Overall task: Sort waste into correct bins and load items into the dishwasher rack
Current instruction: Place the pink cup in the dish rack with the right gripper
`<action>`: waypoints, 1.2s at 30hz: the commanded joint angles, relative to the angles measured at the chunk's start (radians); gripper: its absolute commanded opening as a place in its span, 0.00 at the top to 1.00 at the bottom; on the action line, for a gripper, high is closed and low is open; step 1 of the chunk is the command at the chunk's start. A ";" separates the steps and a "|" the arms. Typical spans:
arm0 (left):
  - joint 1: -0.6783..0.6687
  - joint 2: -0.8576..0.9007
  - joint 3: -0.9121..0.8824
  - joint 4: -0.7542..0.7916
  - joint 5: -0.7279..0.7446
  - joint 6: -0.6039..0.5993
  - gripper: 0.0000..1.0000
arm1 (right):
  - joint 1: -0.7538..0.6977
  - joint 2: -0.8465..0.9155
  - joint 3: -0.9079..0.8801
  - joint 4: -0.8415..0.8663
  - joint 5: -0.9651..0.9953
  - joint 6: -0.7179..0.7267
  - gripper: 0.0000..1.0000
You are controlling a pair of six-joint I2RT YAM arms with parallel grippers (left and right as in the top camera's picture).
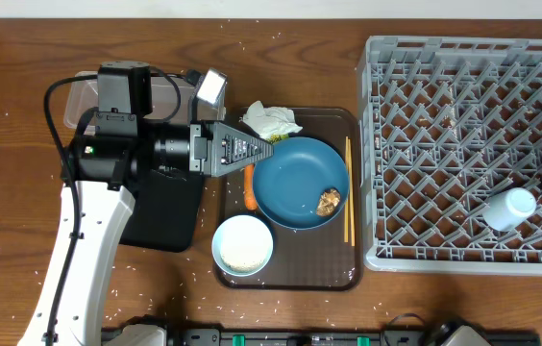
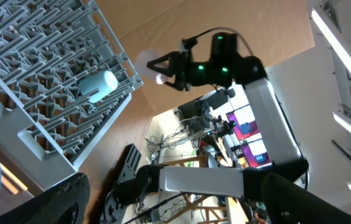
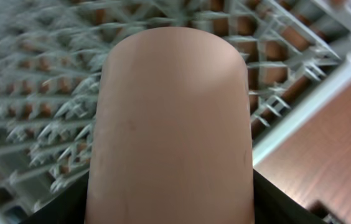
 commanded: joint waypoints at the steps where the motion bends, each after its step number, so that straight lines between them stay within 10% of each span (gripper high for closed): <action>1: 0.003 0.002 0.010 0.004 -0.002 0.010 0.11 | -0.073 0.069 0.008 0.008 0.004 0.064 0.52; 18: 0.003 0.002 0.010 0.005 -0.002 0.010 0.11 | -0.170 0.278 0.008 0.087 -0.142 0.108 0.50; 28: 0.003 0.002 0.010 0.004 -0.002 0.010 0.11 | -0.171 0.282 0.008 0.090 -0.172 0.154 0.11; 36: 0.003 0.002 0.010 0.004 -0.001 0.010 0.11 | -0.171 0.268 0.032 0.097 -0.406 0.143 0.16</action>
